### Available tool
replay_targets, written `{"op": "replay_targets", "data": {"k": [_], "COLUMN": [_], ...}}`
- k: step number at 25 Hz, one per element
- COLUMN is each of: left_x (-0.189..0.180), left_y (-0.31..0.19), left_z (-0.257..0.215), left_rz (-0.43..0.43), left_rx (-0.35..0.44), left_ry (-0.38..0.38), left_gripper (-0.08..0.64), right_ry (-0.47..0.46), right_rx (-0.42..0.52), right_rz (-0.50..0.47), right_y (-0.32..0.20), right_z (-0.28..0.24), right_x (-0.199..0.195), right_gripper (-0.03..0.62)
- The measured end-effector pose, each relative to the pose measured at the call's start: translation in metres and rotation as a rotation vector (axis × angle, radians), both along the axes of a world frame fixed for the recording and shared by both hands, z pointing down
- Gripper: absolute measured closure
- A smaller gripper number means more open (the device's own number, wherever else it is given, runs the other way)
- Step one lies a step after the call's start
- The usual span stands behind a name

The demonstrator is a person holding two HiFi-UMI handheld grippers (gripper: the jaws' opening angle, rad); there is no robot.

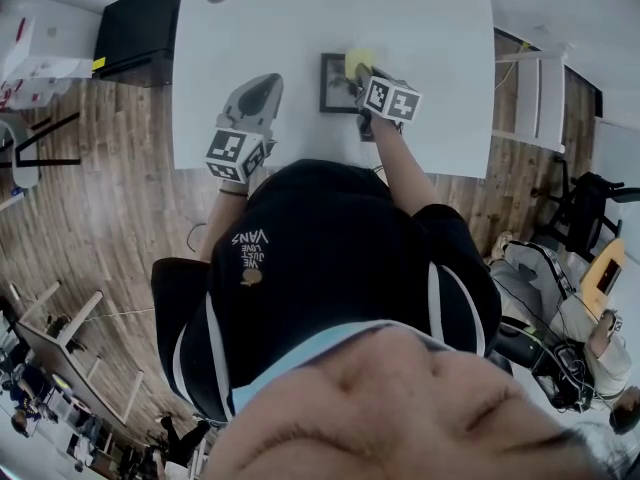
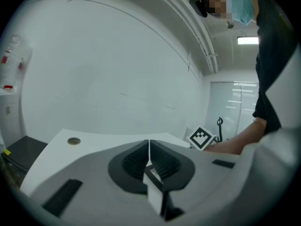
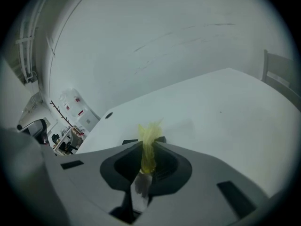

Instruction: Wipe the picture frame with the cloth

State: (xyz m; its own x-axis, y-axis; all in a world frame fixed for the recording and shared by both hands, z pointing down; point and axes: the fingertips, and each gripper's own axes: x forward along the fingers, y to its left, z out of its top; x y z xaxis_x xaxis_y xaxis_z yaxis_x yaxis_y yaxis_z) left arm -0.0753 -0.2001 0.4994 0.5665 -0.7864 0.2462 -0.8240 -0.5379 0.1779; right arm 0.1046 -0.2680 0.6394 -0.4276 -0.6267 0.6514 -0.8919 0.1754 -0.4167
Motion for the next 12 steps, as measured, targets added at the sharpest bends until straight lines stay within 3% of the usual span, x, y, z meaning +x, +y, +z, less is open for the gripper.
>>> {"op": "replay_targets", "data": {"k": [12], "left_x": [0.01], "left_y": [0.001], "left_z": [-0.001], "left_rz": [0.025], "left_rx": [0.009], "left_ry": [0.008], "left_gripper": [0.541], "right_ry": [0.04], "right_rx": [-0.006], "right_rz": [0.067], "right_y": [0.007], "right_z": [0.001], "right_x": [0.041], "right_gripper": [0.546]}}
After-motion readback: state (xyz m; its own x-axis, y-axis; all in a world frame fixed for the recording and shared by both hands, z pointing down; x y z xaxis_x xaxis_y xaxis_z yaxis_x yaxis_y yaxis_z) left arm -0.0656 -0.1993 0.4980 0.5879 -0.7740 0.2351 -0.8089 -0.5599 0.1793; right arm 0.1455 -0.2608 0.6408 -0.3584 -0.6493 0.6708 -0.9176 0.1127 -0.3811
